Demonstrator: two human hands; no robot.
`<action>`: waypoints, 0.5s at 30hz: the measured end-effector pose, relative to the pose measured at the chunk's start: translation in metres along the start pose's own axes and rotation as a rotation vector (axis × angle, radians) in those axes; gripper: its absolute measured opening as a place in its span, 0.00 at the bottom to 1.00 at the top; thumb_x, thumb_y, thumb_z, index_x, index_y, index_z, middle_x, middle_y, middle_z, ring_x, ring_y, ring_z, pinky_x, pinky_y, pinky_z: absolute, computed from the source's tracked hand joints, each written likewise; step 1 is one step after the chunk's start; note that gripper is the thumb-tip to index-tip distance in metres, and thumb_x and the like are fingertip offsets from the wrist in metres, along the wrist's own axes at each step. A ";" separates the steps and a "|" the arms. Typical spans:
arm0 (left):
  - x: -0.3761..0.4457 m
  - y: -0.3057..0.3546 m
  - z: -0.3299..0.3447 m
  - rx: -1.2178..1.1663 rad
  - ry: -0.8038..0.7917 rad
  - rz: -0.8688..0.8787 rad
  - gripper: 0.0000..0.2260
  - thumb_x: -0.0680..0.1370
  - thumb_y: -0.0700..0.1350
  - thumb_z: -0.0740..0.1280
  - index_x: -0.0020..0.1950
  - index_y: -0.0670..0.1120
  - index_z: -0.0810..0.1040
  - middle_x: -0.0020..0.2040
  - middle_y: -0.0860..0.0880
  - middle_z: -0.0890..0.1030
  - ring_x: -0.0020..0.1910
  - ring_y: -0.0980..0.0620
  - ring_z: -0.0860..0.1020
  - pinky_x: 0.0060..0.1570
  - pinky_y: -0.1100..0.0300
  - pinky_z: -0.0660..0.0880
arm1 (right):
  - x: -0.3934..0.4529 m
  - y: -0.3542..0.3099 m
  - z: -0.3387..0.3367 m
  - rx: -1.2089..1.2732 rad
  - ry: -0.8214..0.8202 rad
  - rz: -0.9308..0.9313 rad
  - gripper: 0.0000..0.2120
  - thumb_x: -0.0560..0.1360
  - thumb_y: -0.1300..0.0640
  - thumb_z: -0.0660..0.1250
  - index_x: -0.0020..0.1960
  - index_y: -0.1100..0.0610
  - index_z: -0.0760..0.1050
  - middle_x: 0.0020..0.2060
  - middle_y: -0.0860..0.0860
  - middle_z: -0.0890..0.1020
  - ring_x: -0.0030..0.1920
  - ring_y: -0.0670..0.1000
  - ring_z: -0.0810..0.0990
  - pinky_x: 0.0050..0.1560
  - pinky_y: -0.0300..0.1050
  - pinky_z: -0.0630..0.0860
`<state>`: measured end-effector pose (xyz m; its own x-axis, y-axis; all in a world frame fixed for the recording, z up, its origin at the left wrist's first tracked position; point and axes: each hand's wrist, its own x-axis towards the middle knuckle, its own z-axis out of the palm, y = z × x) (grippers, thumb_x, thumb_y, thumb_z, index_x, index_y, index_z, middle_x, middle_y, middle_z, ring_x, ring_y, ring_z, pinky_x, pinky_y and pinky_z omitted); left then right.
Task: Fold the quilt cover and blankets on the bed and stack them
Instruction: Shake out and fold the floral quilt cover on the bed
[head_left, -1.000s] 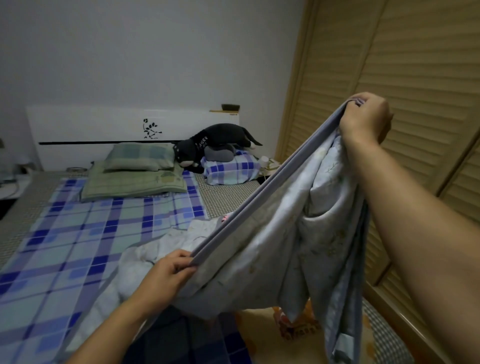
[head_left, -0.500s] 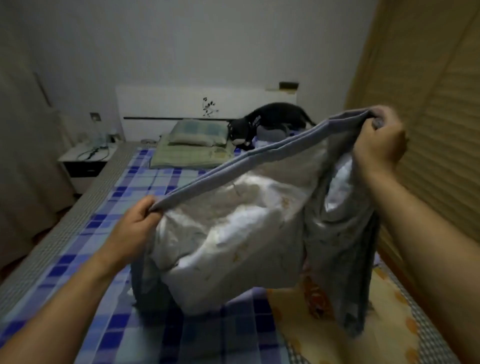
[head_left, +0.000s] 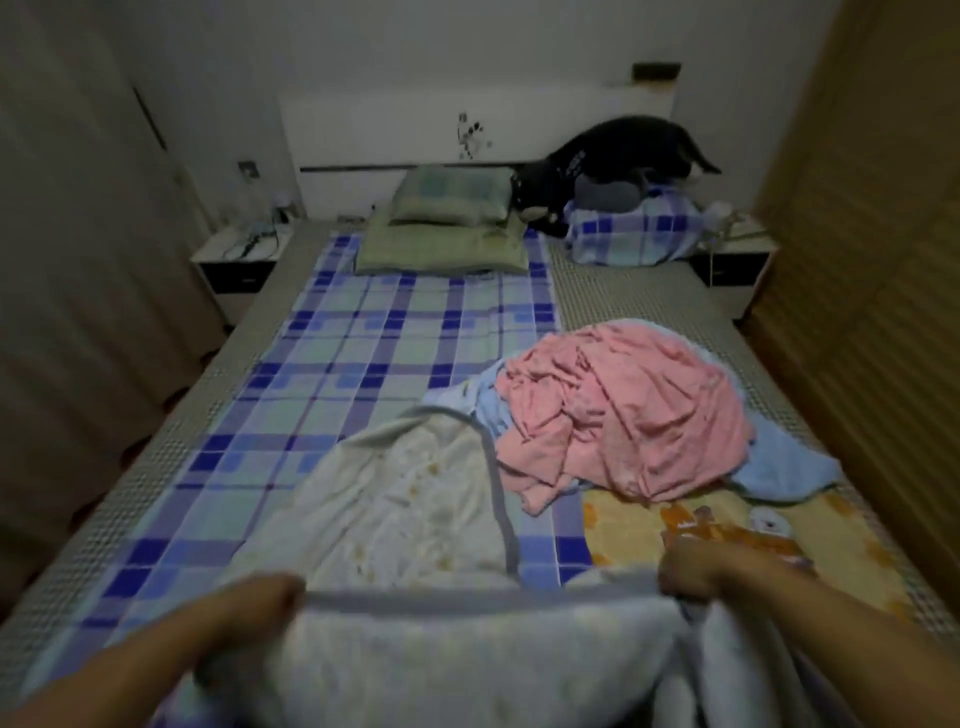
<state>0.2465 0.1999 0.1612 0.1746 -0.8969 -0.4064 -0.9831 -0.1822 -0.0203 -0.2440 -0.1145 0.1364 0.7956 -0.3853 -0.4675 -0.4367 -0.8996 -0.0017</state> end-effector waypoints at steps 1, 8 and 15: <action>0.025 -0.022 -0.053 0.020 0.186 -0.077 0.13 0.81 0.52 0.58 0.51 0.48 0.79 0.59 0.43 0.80 0.58 0.46 0.78 0.59 0.56 0.71 | 0.002 0.009 -0.060 0.141 0.011 0.174 0.07 0.76 0.55 0.63 0.41 0.53 0.77 0.42 0.57 0.80 0.53 0.61 0.81 0.49 0.47 0.75; -0.052 -0.037 -0.492 -0.087 1.595 -0.411 0.09 0.81 0.46 0.59 0.54 0.41 0.74 0.52 0.31 0.78 0.49 0.29 0.78 0.46 0.41 0.74 | -0.125 0.009 -0.459 0.244 1.534 0.658 0.15 0.75 0.53 0.61 0.53 0.61 0.81 0.51 0.66 0.82 0.51 0.68 0.80 0.50 0.53 0.77; -0.119 -0.026 -0.527 0.286 1.603 -0.286 0.19 0.82 0.58 0.57 0.51 0.43 0.73 0.48 0.32 0.81 0.43 0.27 0.80 0.43 0.41 0.76 | -0.172 0.010 -0.473 -0.038 1.778 0.618 0.24 0.70 0.48 0.54 0.58 0.57 0.78 0.49 0.69 0.81 0.46 0.71 0.80 0.44 0.56 0.76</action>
<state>0.2806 0.0986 0.6916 0.0381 -0.3591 0.9325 -0.8571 -0.4915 -0.1542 -0.1866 -0.1549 0.6345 0.0116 -0.3272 0.9449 -0.8054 -0.5631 -0.1852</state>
